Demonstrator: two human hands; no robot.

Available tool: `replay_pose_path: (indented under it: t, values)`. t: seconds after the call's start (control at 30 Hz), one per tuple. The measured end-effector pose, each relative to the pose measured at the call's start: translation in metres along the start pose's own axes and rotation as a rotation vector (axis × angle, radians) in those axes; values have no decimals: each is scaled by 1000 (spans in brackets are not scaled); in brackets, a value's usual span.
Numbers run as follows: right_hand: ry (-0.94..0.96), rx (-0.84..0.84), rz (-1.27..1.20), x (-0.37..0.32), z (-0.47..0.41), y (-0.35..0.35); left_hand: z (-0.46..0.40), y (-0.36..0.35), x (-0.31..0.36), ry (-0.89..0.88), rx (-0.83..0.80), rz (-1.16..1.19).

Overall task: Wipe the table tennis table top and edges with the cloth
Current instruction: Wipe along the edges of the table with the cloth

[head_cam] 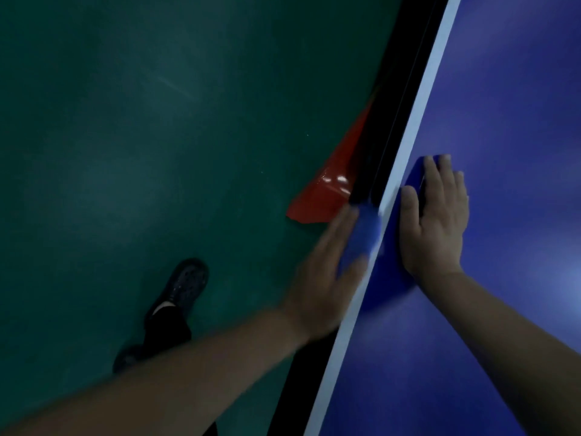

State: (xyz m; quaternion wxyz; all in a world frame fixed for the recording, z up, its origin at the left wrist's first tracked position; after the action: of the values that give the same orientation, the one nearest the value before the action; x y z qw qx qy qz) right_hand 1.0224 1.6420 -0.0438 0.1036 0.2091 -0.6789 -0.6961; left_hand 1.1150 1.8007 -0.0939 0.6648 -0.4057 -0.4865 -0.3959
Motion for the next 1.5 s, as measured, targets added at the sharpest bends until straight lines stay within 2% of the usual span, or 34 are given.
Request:
replay_pose_path:
  t: [0.07, 0.13, 0.3, 0.37, 0.43, 0.57, 0.63, 0.7, 0.77, 0.9, 1.0, 1.1, 1.23, 1.3, 1.4, 1.5]
  values:
    - [0, -4, -1, 1, -1, 0, 57, 2, -13, -121, -72, -44]
    - [-5, -6, 6, 2, -2, 0, 65, 2, -22, -165, -81, -51]
    - [-8, 3, -3, 3, -2, 0, -67, -3, -6, -237, 13, -77]
    - [-11, 0, -5, 3, -1, 0, -125, -1, 7, -181, 47, -64]
    - [-9, -3, -10, 3, -1, 0, -144, 1, 16, -120, 73, -44]
    - [-17, -6, -25, 1, -1, 2, -60, 0, 2, -57, 38, 19]
    - [-9, -3, -21, 1, -2, 1, -3, -1, -8, 14, 9, 73]
    - [-2, -1, -17, 2, -3, 0, 16, -2, -12, 90, 22, 104]
    - [8, 7, -19, 3, -3, 0, -12, -4, -7, 130, 66, 106]
    - [9, 2, -19, 4, -2, 0, -137, -6, 15, 91, 118, 54]
    - [13, 1, -8, 5, -3, -1, -202, -1, 22, 169, 142, 100]
    - [16, 5, -20, 5, -3, -1, -171, -2, 11, 160, 120, 160]
    - [15, 7, -16, 6, -3, -2, -52, -4, -3, 228, 93, 242]
    - [15, 6, -14, 6, -3, -2, -16, -6, 2, 258, 85, 205]
    - [8, 1, -10, 5, -4, -1, -44, -11, 11, 323, 134, 93]
    - [-4, -7, -13, 2, -4, 2, -106, -8, 18, 294, 155, 19]
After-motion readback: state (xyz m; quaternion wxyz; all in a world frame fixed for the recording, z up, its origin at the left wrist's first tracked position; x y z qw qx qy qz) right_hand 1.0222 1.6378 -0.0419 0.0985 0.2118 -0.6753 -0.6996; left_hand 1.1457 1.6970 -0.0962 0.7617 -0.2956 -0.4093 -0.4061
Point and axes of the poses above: each hand's wrist, its own z-axis away from the middle knuckle, its own y-axis out of the back of the hand, x = y × z, the point moved 1 cm from there along -z, towards the middle knuckle, and after that the axes turned 3 degrees about x, right-handed, at the moved point
